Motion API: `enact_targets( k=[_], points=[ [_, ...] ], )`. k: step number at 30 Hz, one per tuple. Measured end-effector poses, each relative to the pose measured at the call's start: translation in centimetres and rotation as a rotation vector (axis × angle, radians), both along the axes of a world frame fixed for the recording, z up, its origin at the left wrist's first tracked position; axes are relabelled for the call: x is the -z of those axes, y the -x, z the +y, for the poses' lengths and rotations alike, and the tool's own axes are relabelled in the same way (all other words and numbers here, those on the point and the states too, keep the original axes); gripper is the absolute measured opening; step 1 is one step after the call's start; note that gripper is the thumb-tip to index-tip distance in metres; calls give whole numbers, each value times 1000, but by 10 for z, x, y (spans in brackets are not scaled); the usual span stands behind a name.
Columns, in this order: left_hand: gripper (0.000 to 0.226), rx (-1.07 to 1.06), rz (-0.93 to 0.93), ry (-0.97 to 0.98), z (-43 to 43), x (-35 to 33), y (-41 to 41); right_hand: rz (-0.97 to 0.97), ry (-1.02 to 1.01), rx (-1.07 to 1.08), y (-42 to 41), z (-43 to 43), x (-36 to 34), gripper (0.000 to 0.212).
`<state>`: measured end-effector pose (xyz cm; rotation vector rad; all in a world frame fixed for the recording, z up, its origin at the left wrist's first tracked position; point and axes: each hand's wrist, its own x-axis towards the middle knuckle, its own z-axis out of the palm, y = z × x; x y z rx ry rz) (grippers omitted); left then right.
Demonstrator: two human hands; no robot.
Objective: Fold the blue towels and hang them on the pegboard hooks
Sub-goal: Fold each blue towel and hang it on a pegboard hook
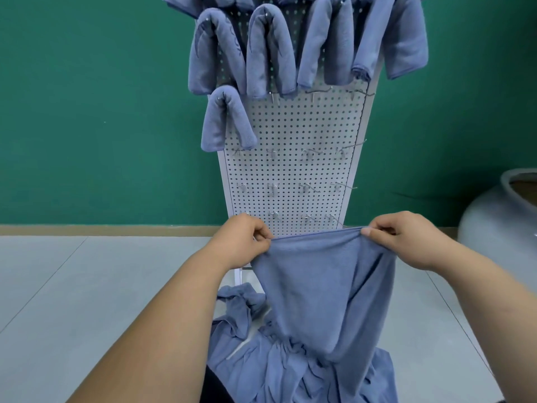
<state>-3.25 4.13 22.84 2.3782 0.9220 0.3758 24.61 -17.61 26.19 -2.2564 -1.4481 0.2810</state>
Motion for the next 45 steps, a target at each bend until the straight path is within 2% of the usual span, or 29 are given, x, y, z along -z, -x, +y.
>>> enact_targets(
  k=[4, 6, 9, 11, 15, 17, 19, 21, 29, 34, 37, 40, 41, 45],
  points=[
    [11, -36, 20, -36, 9, 3, 0, 30, 28, 38, -14, 0, 7, 35],
    [12, -92, 10, -76, 11, 4, -3, 26, 25, 47, -15, 5, 13, 35],
    [11, -139, -86, -94, 5, 2, -14, -19, -48, 24, -2, 18, 15, 32],
    [6, -100, -196, -36, -7, -3, -23, -27, -114, -28, 14, 28, 11, 31],
    [33, 76, -320, 98, -35, -8, -42, 54, -242, -156, 46, 46, 4, 30],
    [24, 79, -347, 92, -41, -5, -49, 92, -245, -217, 56, 51, 2, 27],
    [11, 36, -330, 40, -41, -3, -52, 107, -222, -243, 61, 55, 3, 26],
    [7, 3, -308, 7, -37, -1, -50, 97, -210, -238, 60, 60, 6, 25],
    [13, -231, -179, -222, -3, -8, -25, 150, -118, -181, 29, 62, 9, 16],
    [14, -380, 8, -292, 13, -4, -12, 95, -103, -90, 6, 55, 8, 14],
    [11, -274, -41, -262, 5, 2, -21, 66, -152, -77, 11, 56, 15, 15],
    [39, 12, -177, -63, -15, 6, -36, 82, -229, -149, 29, 62, 16, 11],
    [41, 63, -205, -13, -22, 6, -41, 98, -242, -178, 36, 63, 15, 10],
    [13, 60, -284, 56, -37, 9, -58, 122, -242, -232, 51, 65, 12, 9]
  ],
)
